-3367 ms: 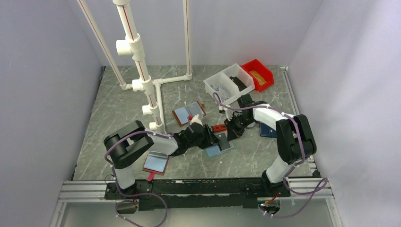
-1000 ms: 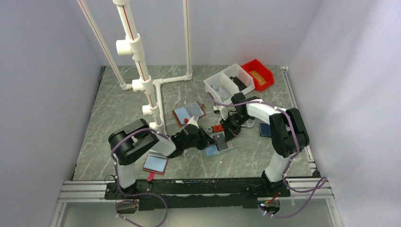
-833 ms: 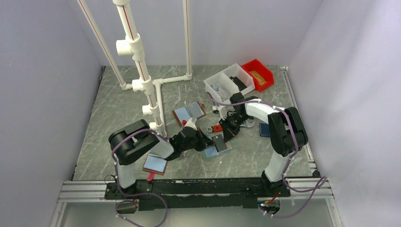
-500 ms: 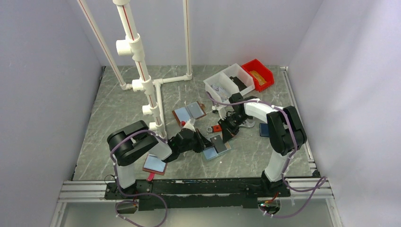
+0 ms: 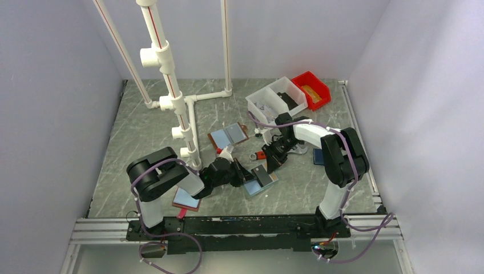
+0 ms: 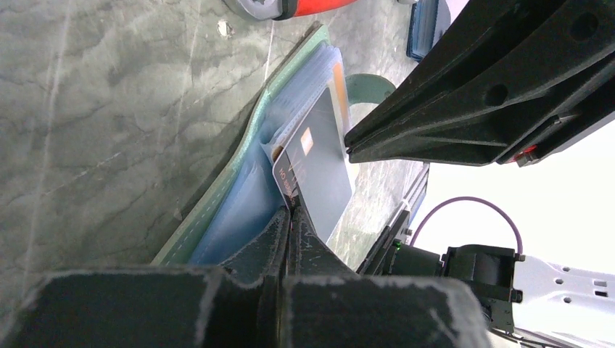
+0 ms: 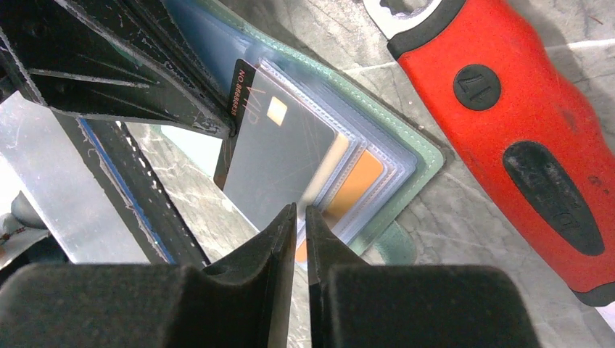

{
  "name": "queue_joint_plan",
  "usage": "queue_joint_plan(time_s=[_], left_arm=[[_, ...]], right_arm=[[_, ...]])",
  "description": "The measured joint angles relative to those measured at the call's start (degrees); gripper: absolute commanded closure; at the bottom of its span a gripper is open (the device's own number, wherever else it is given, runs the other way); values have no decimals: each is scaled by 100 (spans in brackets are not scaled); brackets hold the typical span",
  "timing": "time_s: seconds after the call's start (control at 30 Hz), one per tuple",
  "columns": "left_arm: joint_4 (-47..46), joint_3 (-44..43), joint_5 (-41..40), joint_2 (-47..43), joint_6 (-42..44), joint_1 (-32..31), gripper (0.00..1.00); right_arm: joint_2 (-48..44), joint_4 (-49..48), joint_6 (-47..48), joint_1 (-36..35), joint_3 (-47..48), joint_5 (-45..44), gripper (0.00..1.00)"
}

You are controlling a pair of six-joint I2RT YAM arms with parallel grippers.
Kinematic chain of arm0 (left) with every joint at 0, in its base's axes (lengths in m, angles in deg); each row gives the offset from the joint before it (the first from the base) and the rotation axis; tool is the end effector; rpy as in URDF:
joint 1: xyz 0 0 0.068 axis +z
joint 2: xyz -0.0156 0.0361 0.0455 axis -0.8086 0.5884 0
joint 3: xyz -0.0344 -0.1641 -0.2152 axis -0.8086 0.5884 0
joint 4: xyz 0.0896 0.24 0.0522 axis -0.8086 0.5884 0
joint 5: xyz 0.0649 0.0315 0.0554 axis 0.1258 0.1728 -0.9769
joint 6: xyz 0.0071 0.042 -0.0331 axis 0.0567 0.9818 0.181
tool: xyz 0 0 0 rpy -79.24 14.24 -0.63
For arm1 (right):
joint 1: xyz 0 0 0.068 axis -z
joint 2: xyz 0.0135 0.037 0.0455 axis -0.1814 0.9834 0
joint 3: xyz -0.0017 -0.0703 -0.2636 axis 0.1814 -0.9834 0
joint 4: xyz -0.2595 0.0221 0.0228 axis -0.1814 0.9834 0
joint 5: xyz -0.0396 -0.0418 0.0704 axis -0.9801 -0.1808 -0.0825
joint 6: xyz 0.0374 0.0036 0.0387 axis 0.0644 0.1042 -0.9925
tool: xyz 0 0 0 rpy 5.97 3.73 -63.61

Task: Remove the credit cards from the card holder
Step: Remove the credit card from the card holder.

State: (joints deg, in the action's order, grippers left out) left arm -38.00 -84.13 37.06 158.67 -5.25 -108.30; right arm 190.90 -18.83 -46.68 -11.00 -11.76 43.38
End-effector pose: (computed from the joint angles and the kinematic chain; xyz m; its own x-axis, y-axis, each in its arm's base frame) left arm 0.1725 -0.2457 0.1008 -0.8880 -0.4063 -0.2156 0.0040 0.4618 -0.8870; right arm 0.2792 0.1334 0.1498 -0.6850 -0.6629 -0.3021 -0.6963 0.4737 0.5393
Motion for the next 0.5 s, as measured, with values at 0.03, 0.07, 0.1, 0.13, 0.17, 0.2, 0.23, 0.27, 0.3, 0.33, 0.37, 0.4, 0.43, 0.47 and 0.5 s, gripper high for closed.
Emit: queue_joint_plan(time_s=[0.03,0.07,0.1,0.13,0.17,0.2,0.23,0.27,0.3,0.33,0.37,0.4,0.43,0.47,0.5], left_arm=[[-13,7,9,0,2,0,100],[-26,11,17,0,11,0,100],[-28,13,22,0,20,0,100],[-31,15,26,0,31,0,100],[-31,15,26,-2,52,0,100],[-26,17,28,-9,66,0,100],[-24,22,28,-24,92,0,100],[-13,31,31,-44,107,0,100],[11,46,28,-76,116,0,100],[31,66,28,-109,133,0,100],[57,90,28,-149,151,0,100],[76,120,28,-188,155,0,100],[94,149,28,-221,162,0,100],[101,175,28,-251,173,0,100],[105,208,28,-289,192,0,100]], right_arm=[[0,0,-2,0,0,4,83],[0,4,-4,0,0,13,83],[0,7,-7,0,0,22,82],[0,11,-13,0,0,28,82],[0,11,-20,0,0,33,81],[0,13,-24,0,0,37,81],[0,13,-26,0,0,39,81],[0,15,-28,2,0,44,81],[0,17,-31,2,0,46,80],[0,17,-33,2,0,48,80],[0,20,-31,2,0,50,80],[0,20,-31,2,0,57,80],[0,22,-31,4,0,63,80],[0,24,-28,9,0,68,80],[0,26,-28,9,0,74,80]])
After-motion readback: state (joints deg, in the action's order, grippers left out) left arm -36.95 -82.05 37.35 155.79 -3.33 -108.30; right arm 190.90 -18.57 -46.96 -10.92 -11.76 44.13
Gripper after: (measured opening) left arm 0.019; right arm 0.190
